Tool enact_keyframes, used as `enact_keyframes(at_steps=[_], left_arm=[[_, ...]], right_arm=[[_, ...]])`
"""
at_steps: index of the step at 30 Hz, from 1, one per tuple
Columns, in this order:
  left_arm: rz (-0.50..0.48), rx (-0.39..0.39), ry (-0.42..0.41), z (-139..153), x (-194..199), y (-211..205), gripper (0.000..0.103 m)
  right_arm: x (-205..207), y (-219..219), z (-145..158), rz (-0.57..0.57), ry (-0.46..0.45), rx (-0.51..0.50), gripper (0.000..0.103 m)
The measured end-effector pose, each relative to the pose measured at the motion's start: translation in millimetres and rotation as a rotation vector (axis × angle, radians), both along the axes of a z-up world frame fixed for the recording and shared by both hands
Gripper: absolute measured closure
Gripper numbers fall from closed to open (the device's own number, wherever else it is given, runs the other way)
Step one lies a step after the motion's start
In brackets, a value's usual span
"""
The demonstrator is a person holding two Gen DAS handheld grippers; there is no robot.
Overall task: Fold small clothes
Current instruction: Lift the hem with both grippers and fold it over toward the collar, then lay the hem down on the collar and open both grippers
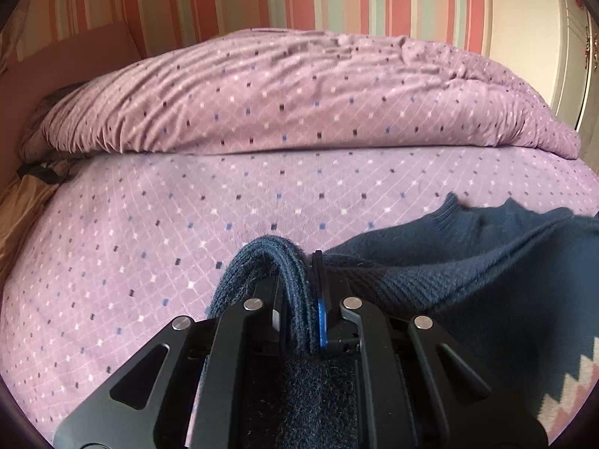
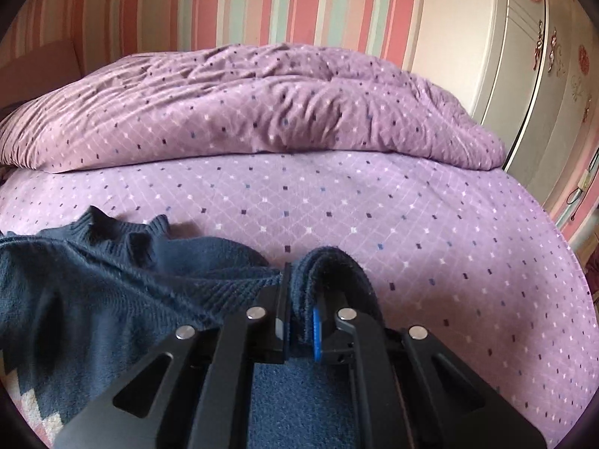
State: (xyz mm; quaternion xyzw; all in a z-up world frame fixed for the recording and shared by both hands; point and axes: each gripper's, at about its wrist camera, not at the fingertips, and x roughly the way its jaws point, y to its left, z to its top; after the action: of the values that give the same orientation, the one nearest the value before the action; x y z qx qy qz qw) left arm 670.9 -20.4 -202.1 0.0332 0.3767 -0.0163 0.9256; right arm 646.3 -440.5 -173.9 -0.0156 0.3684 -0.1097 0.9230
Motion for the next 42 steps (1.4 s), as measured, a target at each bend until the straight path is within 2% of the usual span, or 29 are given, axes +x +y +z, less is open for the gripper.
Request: enact_keyframes(at_steps=[10, 15, 19, 21, 22, 23, 24, 25, 26, 27, 28, 31, 33, 34, 38, 40, 41, 42], left_arm=[[-0.01, 0.044, 0.015, -1.0, 24.2, -8.2, 0.09], [-0.02, 0.007, 0.035, -5.2, 24.5, -3.0, 0.089], [-0.039, -0.031, 0.031, 0.5, 19.9, 0.2, 0.08], [-0.048, -0.065, 0.017, 8.4, 14.5, 4.6, 0.066], [-0.049, -0.067, 0.008, 11.5, 12.5, 5.4, 0.048], [-0.022, -0.032, -0.031, 19.9, 6.8, 7.2, 0.024], [-0.008, -0.01, -0.062, 26.3, 2.8, 8.9, 0.02], [-0.004, -0.001, -0.078, 32.4, 0.7, 11.3, 0.023], [0.0, -0.002, -0.087, 38.6, -0.9, 14.9, 0.033], [0.006, -0.005, -0.09, 43.4, -1.9, 18.0, 0.039], [0.01, -0.017, -0.092, 48.1, -4.2, 21.6, 0.042], [-0.01, -0.034, -0.086, 50.2, -12.2, 21.0, 0.041], [-0.037, -0.027, -0.08, 44.0, -19.8, 11.8, 0.025], [-0.042, -0.019, -0.078, 40.1, -22.1, 7.1, 0.01], [-0.071, 0.023, -0.065, 24.4, -22.6, -11.5, 0.008], [-0.086, 0.059, -0.049, 18.5, -13.9, -19.9, 0.008], [-0.088, 0.064, -0.041, 17.0, -9.6, -20.8, 0.008], [-0.094, 0.055, -0.027, 15.7, -3.5, -20.8, 0.009]], right_arm=[[21.6, -1.9, -5.9, -0.009, 0.039, -0.009, 0.095], [18.5, -0.3, -9.6, -0.002, 0.047, -0.028, 0.095], [14.1, -4.2, -5.1, 0.01, 0.037, 0.015, 0.088], [10.4, -4.6, -0.6, 0.027, 0.021, 0.036, 0.082], [9.0, -3.9, 1.5, 0.033, 0.014, 0.037, 0.081], [6.8, -2.0, 4.0, 0.043, 0.005, 0.034, 0.076], [4.5, 0.5, 6.0, 0.052, -0.004, 0.027, 0.069], [1.9, 3.3, 7.8, 0.062, -0.013, 0.02, 0.064], [-0.5, 5.6, 9.9, 0.064, -0.026, 0.005, 0.047], [-5.3, 8.6, 14.1, 0.062, -0.056, -0.022, 0.039], [-8.7, 9.8, 18.0, 0.066, -0.078, -0.03, 0.039], [-15.3, 8.2, 23.7, 0.07, -0.093, -0.015, 0.039], [-20.9, 7.0, 26.7, 0.069, -0.105, -0.014, 0.039], [-24.4, 6.7, 28.1, 0.071, -0.111, -0.014, 0.039], [-29.6, 14.0, 28.1, 0.114, -0.103, -0.045, 0.039], [-18.5, 18.1, 21.2, 0.118, -0.059, -0.075, 0.057], [-10.9, 17.4, 17.7, 0.116, -0.029, -0.067, 0.078], [-5.3, 16.2, 15.1, 0.109, -0.012, -0.052, 0.083]])
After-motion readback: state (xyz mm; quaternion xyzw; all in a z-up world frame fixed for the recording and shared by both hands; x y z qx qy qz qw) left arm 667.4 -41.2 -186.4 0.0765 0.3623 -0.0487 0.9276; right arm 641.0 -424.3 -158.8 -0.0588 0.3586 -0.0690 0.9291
